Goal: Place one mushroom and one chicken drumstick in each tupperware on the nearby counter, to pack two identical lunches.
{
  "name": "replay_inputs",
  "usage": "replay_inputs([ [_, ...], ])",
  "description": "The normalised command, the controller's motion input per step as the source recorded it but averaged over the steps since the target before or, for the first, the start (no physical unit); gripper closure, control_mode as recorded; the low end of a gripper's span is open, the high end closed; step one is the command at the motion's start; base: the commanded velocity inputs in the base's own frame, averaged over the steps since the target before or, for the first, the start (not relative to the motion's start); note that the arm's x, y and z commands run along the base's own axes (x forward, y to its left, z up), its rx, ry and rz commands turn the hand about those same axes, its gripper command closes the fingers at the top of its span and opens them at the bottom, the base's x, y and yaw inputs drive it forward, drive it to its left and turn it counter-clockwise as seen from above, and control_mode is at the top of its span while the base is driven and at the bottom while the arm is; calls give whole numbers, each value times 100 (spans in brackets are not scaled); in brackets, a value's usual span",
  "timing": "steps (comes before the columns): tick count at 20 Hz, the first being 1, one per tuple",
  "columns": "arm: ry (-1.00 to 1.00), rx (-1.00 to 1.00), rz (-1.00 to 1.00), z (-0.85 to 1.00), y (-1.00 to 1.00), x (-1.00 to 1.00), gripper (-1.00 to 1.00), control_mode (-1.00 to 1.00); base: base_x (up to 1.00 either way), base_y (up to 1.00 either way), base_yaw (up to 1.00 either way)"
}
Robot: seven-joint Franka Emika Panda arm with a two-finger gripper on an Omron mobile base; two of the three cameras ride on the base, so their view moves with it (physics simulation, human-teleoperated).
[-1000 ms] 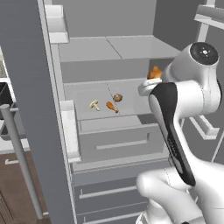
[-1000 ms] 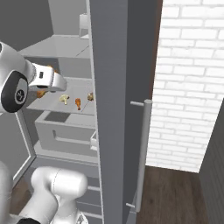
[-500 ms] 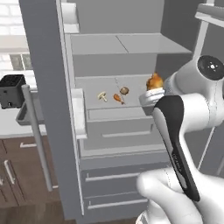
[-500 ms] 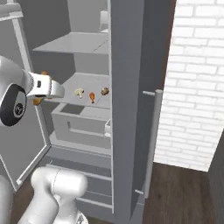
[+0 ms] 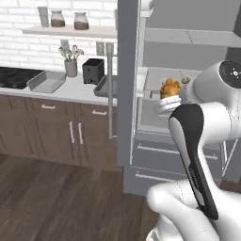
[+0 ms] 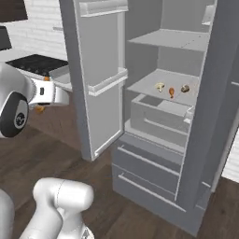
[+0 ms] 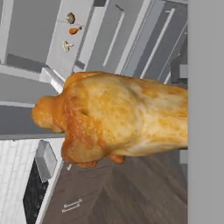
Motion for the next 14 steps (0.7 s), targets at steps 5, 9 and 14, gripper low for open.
replay_inputs([
  [5, 0, 0, 0, 0, 0, 0, 100, 100, 6, 100, 49],
  [9, 0, 0, 0, 0, 0, 0, 100, 100, 90, 69, 25],
  [14, 0, 0, 0, 0, 0, 0, 100, 100, 100, -50, 3],
])
